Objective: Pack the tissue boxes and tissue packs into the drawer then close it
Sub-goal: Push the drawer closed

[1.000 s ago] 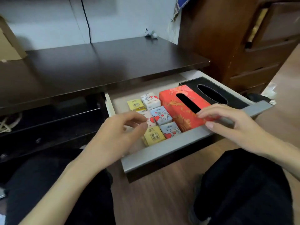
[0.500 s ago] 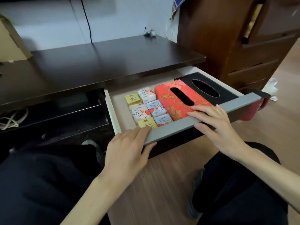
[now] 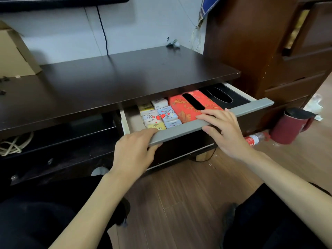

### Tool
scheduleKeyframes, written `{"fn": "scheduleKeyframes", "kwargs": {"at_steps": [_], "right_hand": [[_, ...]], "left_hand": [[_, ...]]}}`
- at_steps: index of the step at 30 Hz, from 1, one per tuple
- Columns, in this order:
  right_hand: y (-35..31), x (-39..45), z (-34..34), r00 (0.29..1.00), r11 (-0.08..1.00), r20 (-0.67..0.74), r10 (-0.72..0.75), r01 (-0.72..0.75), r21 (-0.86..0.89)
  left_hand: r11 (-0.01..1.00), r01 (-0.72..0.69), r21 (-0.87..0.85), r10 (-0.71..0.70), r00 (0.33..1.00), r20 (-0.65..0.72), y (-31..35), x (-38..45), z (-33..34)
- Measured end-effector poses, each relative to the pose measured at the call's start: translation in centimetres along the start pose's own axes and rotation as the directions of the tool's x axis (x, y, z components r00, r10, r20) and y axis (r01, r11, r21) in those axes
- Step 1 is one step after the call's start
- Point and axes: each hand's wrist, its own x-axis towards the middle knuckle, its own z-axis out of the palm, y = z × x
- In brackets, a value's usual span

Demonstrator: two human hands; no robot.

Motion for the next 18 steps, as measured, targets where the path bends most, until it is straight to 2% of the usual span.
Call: {"fn": "scheduleKeyframes", "kwargs": {"at_steps": [3, 5, 7, 8, 9, 10, 11, 13, 14, 15, 16, 18], "right_hand": [[0.0, 2.1, 0.9, 1.000, 1.000, -0.005, -0.002, 0.002, -0.003], [-0.1, 3.2, 1.1, 1.000, 1.000, 0.019, 0.009, -0.009, 0.014], [0.2, 3.3, 1.1, 0.998, 0.993, -0.013, 0.058, -0.056, 0.104], [0.7, 2.9, 1.0, 0.988, 0.982, -0.098, 0.118, -0.102, 0.158], [1.3, 2.4, 0.9, 0.952, 0.964, -0.217, 0.214, -0.170, 0.204], [2.0, 1.9, 0.8, 0.883, 0.930, -0.326, 0.339, -0.262, 0.258], [2.7, 1.6, 0.7, 0.798, 0.871, -0.374, 0.473, -0.360, 0.334], [3.9, 1.6, 0.7, 0.674, 0.708, -0.283, 0.682, -0.512, 0.487], [4.6, 1.7, 0.9, 0.655, 0.655, -0.215, 0.725, -0.556, 0.511], [5.1, 1.7, 1.2, 0.657, 0.631, -0.156, 0.738, -0.589, 0.505], [5.5, 1.7, 1.6, 0.670, 0.627, -0.107, 0.735, -0.610, 0.485], [6.2, 1.7, 2.4, 0.695, 0.648, -0.055, 0.717, -0.636, 0.419]], "left_hand": [[1.000, 0.016, -0.008, -0.016, 1.000, 0.002, -1.3, 1.6, 0.6], [0.997, 0.074, -0.034, -0.073, 0.997, 0.031, -1.7, 2.5, 0.7], [0.973, 0.148, -0.178, -0.146, 0.989, 0.025, -1.9, 2.2, 0.6], [0.934, 0.190, -0.304, -0.203, 0.979, -0.014, -1.8, 1.5, 0.3], [0.873, 0.233, -0.429, -0.290, 0.954, -0.074, -1.5, 0.4, 0.1], [0.797, 0.284, -0.533, -0.407, 0.905, -0.127, -1.1, -1.1, 0.1], [0.706, 0.353, -0.614, -0.534, 0.834, -0.135, -0.5, -2.6, 0.2], [0.479, 0.510, -0.714, -0.717, 0.697, 0.016, 1.1, -4.7, 1.0], [0.396, 0.569, -0.721, -0.737, 0.665, 0.120, 1.9, -5.1, 1.6], [0.382, 0.590, -0.711, -0.711, 0.679, 0.182, 2.6, -5.3, 2.2], [0.415, 0.580, -0.701, -0.669, 0.717, 0.197, 3.2, -5.1, 2.7], [0.463, 0.556, -0.690, -0.636, 0.751, 0.178, 3.9, -4.3, 3.6]]}}
